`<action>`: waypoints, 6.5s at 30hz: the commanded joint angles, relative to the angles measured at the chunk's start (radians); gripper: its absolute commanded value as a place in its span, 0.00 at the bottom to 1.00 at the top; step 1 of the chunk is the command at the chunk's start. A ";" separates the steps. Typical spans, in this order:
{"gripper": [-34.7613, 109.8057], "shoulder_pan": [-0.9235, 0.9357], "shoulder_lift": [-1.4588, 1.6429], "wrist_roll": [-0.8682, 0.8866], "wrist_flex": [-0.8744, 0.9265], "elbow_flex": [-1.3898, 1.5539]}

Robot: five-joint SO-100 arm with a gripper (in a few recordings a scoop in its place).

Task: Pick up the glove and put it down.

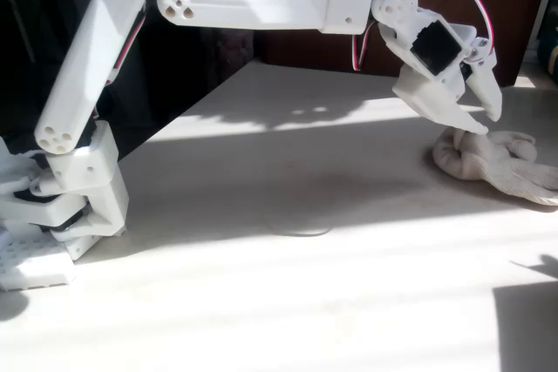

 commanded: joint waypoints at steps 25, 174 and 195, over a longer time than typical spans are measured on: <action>0.50 -0.012 -0.285 0.009 0.110 -0.345; 0.25 0.824 -0.077 -0.103 0.474 -0.109; 0.42 0.815 -0.038 -0.103 0.529 -0.109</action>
